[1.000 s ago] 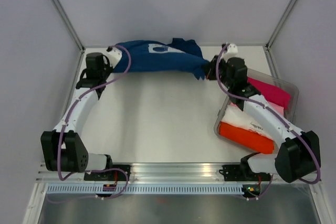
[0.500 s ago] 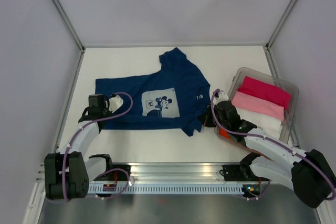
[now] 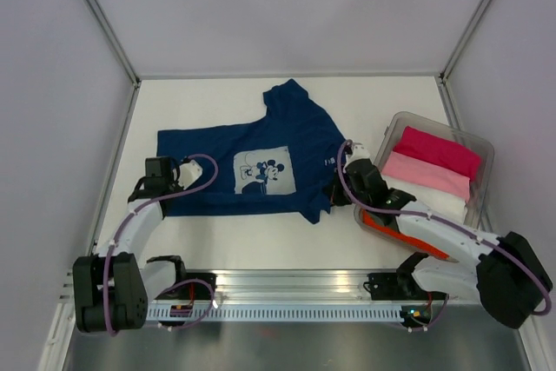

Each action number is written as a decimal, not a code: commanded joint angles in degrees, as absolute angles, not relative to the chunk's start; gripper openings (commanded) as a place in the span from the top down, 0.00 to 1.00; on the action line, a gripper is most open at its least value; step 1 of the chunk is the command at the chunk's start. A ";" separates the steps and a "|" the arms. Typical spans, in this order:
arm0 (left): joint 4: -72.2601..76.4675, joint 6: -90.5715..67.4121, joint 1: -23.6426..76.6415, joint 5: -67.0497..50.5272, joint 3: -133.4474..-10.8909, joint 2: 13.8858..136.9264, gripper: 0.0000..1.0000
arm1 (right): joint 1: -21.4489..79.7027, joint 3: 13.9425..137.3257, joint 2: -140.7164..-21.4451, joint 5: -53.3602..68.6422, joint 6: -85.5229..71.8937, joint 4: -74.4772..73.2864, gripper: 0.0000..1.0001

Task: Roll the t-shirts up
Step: Fold the tshirt

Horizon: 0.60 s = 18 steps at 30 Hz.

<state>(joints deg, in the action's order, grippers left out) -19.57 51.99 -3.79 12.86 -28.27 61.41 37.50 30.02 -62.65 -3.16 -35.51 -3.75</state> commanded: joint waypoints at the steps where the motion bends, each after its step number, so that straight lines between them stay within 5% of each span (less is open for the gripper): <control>1: -18.20 48.96 -4.04 11.95 -33.56 64.68 0.95 | 37.36 37.33 -69.41 -5.45 -31.38 1.21 1.00; 18: -15.03 46.14 -5.01 14.32 -40.51 78.22 0.95 | 28.30 45.87 -87.09 -0.70 -29.27 7.56 1.00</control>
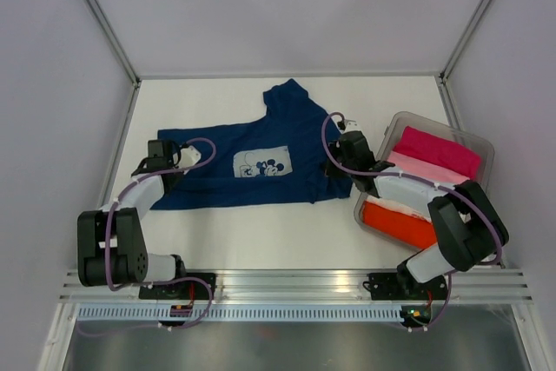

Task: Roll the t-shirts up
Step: Fold the tshirt

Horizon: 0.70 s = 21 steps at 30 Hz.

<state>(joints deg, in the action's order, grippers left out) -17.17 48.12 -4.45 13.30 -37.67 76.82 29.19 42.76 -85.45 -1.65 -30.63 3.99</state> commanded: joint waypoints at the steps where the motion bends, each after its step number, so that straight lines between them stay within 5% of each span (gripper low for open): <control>1: -14.68 46.14 -5.10 14.33 -40.69 79.35 0.95 | 27.87 46.23 -87.53 -0.53 -29.09 7.65 1.00; 21: -13.01 45.26 -5.89 15.38 -46.41 89.73 0.91 | 26.54 53.87 -97.55 -2.11 -26.54 6.24 1.00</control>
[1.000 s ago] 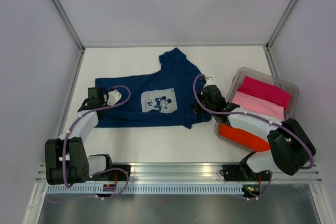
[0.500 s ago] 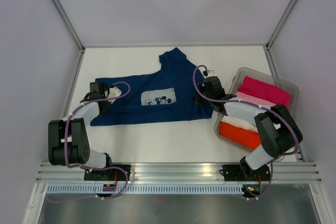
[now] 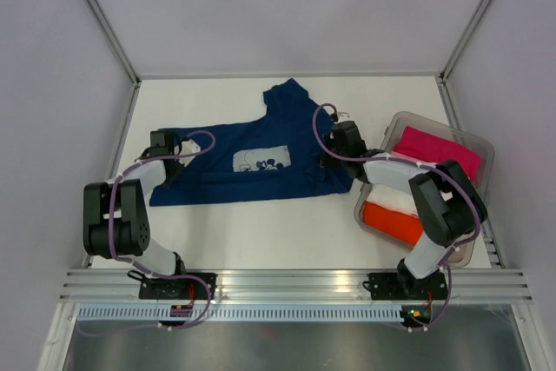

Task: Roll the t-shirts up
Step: Fold the tshirt

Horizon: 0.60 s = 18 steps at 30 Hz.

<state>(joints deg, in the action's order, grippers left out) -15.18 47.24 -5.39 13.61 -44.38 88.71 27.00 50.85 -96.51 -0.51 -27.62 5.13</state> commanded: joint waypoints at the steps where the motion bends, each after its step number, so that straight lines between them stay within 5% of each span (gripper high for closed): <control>1: -12.92 45.18 -5.89 15.38 -46.41 89.91 0.91 | 26.54 54.14 -97.82 -2.20 -26.46 6.15 1.00; 8: -12.66 44.65 -6.06 15.82 -46.76 91.32 0.87 | 26.54 54.58 -98.96 -3.43 -25.93 5.63 0.98; 9: -12.57 44.56 -5.98 15.91 -46.84 91.41 0.82 | 26.54 54.67 -99.23 -3.78 -25.84 5.45 0.94; 11: -12.57 43.95 -6.06 16.26 -47.02 91.49 0.70 | 26.54 55.54 -99.58 -4.74 -25.67 4.14 0.72; 13: -12.48 43.16 -6.33 16.78 -47.72 91.50 0.49 | 26.54 56.95 -100.02 -5.71 -25.23 2.21 0.56; 18: -15.37 41.40 -8.69 18.29 -49.30 87.02 0.33 | 26.72 60.90 -94.59 -11.41 -23.29 -5.26 0.51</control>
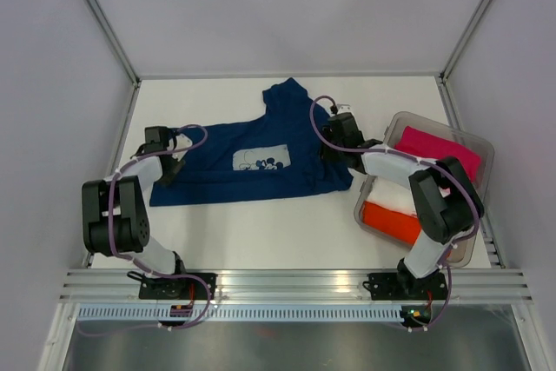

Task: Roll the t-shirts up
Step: Fold the tshirt

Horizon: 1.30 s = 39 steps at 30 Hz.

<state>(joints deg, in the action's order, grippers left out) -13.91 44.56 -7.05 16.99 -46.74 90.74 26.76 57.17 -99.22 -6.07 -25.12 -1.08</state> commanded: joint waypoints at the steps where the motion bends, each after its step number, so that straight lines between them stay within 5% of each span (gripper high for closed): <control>1: -18.86 40.44 -9.40 17.67 -50.09 85.71 0.32 | 26.63 61.52 -93.53 -12.56 -22.86 -8.49 0.52; 3: -23.01 39.29 -11.07 15.56 -50.54 82.63 0.31 | 26.98 62.93 -90.89 -15.99 -21.80 -11.67 0.58; 7: -29.44 37.27 -11.60 11.70 -46.69 78.23 0.31 | 28.82 61.36 -87.81 -17.06 -21.62 -17.04 0.93; 9: -31.11 35.26 -11.60 9.68 -45.36 76.91 0.30 | 31.81 60.47 -87.54 -16.09 -22.32 -17.84 1.00; 21: -28.75 25.76 -11.60 4.83 -48.78 89.81 0.32 | 34.01 58.18 -96.85 -18.63 -25.67 -18.46 1.00; 27: -24.27 26.36 -11.60 10.27 -46.68 96.06 0.65 | 33.93 61.51 -102.30 -23.28 -23.64 -20.73 1.00; 31: -19.17 27.95 -11.86 13.00 -45.09 97.56 0.97 | 33.93 63.45 -103.71 -28.55 -23.38 -23.11 1.00; 39: -14.06 34.54 -18.27 16.61 -47.89 99.58 0.98 | 33.93 63.38 -101.08 -26.65 -22.77 -24.17 1.00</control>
